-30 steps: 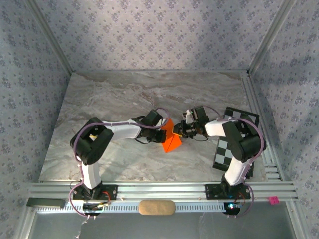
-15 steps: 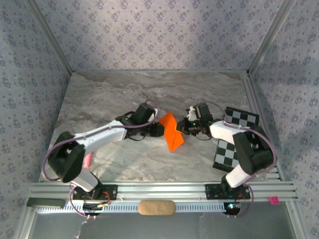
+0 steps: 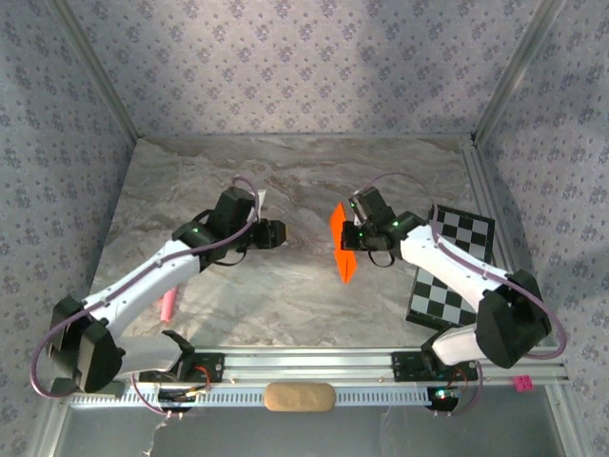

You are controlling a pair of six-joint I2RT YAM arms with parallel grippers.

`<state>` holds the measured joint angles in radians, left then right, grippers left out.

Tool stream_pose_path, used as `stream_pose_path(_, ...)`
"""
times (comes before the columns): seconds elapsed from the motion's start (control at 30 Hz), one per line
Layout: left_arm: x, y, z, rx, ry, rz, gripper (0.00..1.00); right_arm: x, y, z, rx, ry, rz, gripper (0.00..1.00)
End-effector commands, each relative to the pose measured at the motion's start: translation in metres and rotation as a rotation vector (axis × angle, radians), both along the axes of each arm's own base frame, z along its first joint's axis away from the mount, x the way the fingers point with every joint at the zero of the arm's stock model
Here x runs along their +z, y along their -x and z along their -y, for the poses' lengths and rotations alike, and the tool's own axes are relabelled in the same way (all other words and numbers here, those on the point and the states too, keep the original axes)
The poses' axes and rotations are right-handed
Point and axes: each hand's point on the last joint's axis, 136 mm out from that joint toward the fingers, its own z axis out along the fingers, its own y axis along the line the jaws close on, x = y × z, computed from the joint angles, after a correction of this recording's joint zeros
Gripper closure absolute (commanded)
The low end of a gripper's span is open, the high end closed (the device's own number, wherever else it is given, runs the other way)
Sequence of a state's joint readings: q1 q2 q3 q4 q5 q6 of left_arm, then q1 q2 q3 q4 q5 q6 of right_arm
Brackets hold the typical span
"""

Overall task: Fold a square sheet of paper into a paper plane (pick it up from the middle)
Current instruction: Turn over the paper at the center of the table.

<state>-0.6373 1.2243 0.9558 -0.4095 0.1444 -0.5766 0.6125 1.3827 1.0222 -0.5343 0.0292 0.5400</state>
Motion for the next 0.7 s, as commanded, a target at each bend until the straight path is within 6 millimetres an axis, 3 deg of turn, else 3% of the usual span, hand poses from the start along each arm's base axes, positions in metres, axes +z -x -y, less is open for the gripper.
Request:
stream_pose_path(0.0,-0.006,0.004,-0.023,0.027,-0.04,0.002,0.54,0.016,0.002,0.034,-0.067,0.243,0.077,1.0)
stream_pose_path(0.17,-0.006,0.005,-0.045,0.127,0.013,-0.037,0.42,0.021,0.009,0.048,-0.112,0.382,0.075,1.0)
stream_pose_path(0.43,-0.029,0.012,-0.066,0.151,-0.043,-0.079,0.41,0.013,0.004,0.057,-0.126,0.611,0.087,1.0)
stream_pose_path(0.67,-0.039,0.013,-0.092,0.298,-0.012,-0.087,0.39,-0.003,-0.006,0.029,-0.064,0.765,0.063,0.99)
